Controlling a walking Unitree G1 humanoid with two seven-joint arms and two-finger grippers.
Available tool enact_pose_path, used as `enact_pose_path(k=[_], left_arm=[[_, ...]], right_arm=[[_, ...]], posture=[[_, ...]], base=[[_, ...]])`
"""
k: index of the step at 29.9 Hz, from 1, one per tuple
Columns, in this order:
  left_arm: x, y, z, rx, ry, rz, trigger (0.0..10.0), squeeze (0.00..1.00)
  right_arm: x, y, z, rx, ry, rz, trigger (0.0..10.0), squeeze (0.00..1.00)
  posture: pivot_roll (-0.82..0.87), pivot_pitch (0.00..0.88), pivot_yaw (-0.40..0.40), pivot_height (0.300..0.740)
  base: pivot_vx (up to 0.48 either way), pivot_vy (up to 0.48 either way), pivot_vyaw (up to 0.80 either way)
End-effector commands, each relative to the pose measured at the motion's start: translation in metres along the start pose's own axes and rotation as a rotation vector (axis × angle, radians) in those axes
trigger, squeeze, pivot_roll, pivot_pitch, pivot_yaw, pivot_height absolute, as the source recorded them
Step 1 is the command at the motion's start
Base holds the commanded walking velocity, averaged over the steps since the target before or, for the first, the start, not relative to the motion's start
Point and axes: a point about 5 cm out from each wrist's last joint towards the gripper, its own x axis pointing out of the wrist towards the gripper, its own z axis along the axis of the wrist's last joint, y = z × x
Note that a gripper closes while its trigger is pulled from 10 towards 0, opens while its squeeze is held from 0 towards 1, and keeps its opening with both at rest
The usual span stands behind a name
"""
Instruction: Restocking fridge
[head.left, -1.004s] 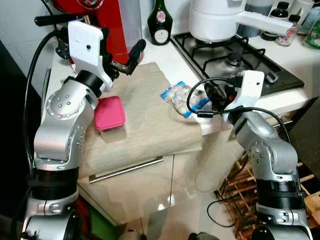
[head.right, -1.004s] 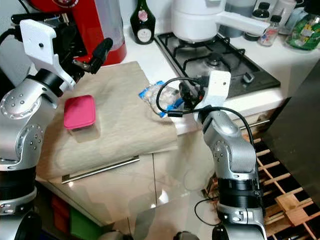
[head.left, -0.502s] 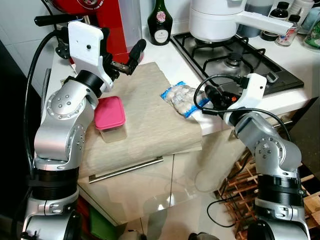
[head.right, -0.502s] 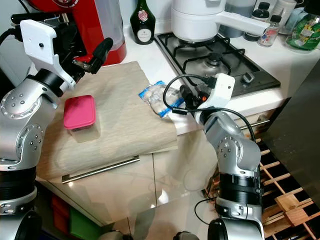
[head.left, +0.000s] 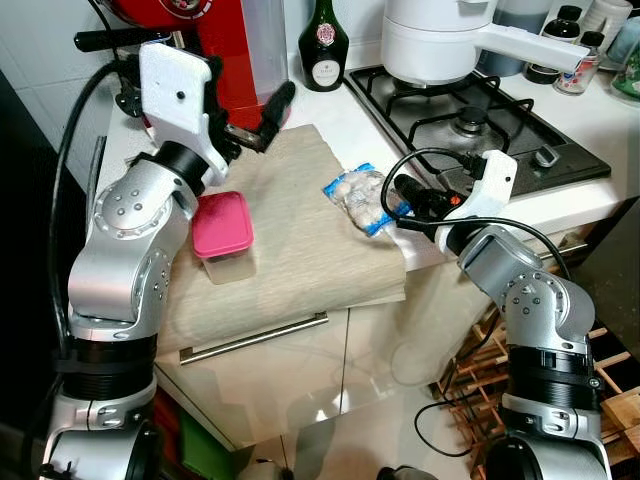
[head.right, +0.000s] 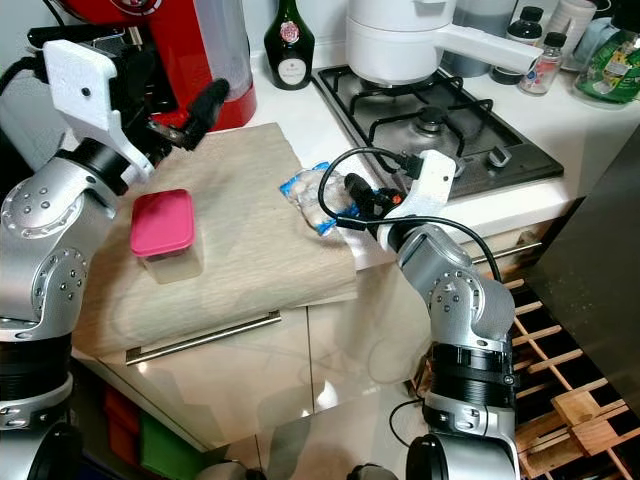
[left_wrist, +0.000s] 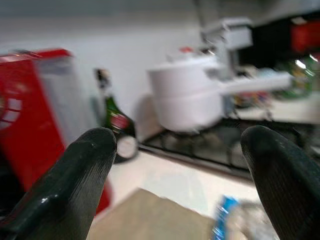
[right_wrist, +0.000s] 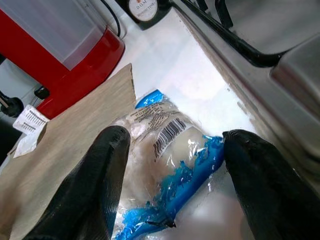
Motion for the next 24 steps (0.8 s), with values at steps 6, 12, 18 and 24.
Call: enact_pose_path(k=[6, 12, 18, 24], left_arm=[[0.001, 0.011, -0.019, 0.061, 0.126, -0.058, 10.0, 0.0], [0.001, 0.019, -0.019, 0.089, 0.148, -0.067, 10.0, 0.0], [0.002, 0.016, -0.022, 0.089, 0.153, -0.099, 10.0, 0.0], [-0.002, 0.006, -0.028, 0.088, 0.188, -0.175, 10.0, 0.0]], right_arm=[[0.0, 0.005, 0.0, 0.084, 0.023, 0.016, 10.0, 0.0], [-0.007, 0.007, 0.004, 0.185, 0.028, 0.034, 10.0, 0.0], [-0.003, 0.008, -0.002, 0.234, 0.068, 0.045, 10.0, 0.0], [0.001, 0.007, -0.004, 0.239, 0.093, 0.036, 10.0, 0.0]], posture=[[-0.02, 0.011, 0.05, 0.74], [-0.03, 0.018, 0.053, 0.74], [-0.03, 0.022, 0.052, 0.74], [-0.03, 0.023, 0.046, 0.74]], base=[[0.0, 0.0, 0.0], [0.0, 0.0, 0.0], [0.0, 0.0, 0.0], [0.0, 0.0, 0.0]])
